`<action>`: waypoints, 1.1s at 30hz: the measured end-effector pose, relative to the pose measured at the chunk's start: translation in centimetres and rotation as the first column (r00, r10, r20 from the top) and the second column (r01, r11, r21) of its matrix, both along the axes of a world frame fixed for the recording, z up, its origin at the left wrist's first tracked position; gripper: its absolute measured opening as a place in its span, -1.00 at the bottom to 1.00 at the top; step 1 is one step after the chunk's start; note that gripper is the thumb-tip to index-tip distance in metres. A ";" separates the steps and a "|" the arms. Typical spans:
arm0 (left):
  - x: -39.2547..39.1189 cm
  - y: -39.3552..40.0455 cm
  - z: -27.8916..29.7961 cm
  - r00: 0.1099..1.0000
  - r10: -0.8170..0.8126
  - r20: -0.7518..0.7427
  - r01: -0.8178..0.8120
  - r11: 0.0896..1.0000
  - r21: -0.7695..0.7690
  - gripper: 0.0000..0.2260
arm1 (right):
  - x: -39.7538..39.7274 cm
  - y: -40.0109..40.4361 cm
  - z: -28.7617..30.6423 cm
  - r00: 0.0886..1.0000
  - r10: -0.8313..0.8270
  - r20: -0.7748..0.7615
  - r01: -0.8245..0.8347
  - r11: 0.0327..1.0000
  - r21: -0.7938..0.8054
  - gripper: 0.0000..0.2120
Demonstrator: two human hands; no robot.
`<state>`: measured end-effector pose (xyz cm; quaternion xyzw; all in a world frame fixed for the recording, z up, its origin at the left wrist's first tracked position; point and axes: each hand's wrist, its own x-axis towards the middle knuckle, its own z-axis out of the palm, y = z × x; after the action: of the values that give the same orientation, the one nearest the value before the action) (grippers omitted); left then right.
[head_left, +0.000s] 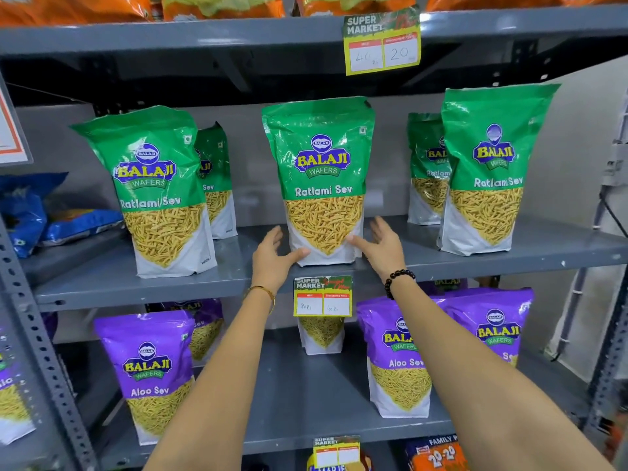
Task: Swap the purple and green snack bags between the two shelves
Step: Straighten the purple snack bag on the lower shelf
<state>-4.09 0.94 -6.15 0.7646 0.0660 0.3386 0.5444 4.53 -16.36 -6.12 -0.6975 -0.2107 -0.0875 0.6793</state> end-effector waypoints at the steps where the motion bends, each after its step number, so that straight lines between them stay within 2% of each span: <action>1: -0.3 -0.4 -0.5 0.998 0.054 0.042 -0.056 0.998 0.028 -0.33 | -0.5 0.0 -0.4 0.996 -0.086 0.023 0.085 0.995 0.048 -0.24; 4: -1.6 -2.5 -3.2 0.973 0.190 0.130 -0.208 0.967 0.144 -0.40 | -2.4 -0.3 -2.3 0.935 -0.323 0.146 0.322 0.946 0.028 -0.41; 7: -2.4 -4.2 -6.9 0.952 0.228 0.205 -0.272 0.937 0.221 -0.38 | -3.4 -0.6 -4.7 0.893 -0.368 0.260 0.386 0.922 -0.021 -0.49; 10: -2.9 -5.8 -10.3 0.946 0.254 0.201 -0.277 0.956 0.096 -0.33 | -4.1 -1.0 -7.1 0.851 -0.405 0.336 0.427 0.904 0.008 -0.50; 13: -2.7 -7.6 -14.3 0.963 0.262 0.067 -0.262 0.965 -0.014 -0.32 | -4.4 -2.1 -10.8 0.838 -0.436 0.327 0.469 0.883 -0.025 -0.50; 15: -2.2 -8.6 -16.8 0.971 0.235 -0.049 -0.236 0.972 -0.019 -0.33 | -4.2 -3.4 -14.0 0.849 -0.451 0.276 0.491 0.866 -0.094 -0.49; 18: -0.8 -9.9 -19.9 0.965 0.124 -0.232 -0.128 0.992 0.000 -0.37 | -3.3 -6.0 -18.5 0.864 -0.492 0.108 0.504 0.846 -0.175 -0.50; 21: 0.9 -11.0 -22.5 0.913 -0.003 -0.407 0.009 1.000 0.013 -0.38 | -2.4 -8.7 -21.7 0.856 -0.510 -0.089 0.471 0.838 -0.275 -0.50; 23: 2.4 -11.6 -23.6 0.867 -0.073 -0.492 0.081 0.997 -0.005 -0.39 | -1.4 -10.2 -23.2 0.852 -0.468 -0.234 0.379 0.860 -0.342 -0.48; 26: 4.3 -12.2 -24.8 0.808 -0.145 -0.571 0.158 0.987 -0.028 -0.39 | 0.5 -11.5 -24.9 0.847 -0.338 -0.410 0.179 0.908 -0.380 -0.36; 28: 5.1 -12.6 -25.2 0.781 -0.203 -0.591 0.190 0.978 -0.085 -0.42 | 1.3 -11.8 -25.4 0.832 -0.249 -0.495 0.086 0.941 -0.327 -0.29; 33: 5.6 -11.9 -26.1 0.774 -0.251 -0.581 0.207 0.968 -0.143 -0.57 | 2.3 -11.4 -25.8 0.854 -0.194 -0.484 0.048 0.954 -0.297 -0.35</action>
<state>1.50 -10.98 -32.24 0.8146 0.1514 0.0105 0.5599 6.86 -27.71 -31.90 -0.7951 0.0101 0.0862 0.6003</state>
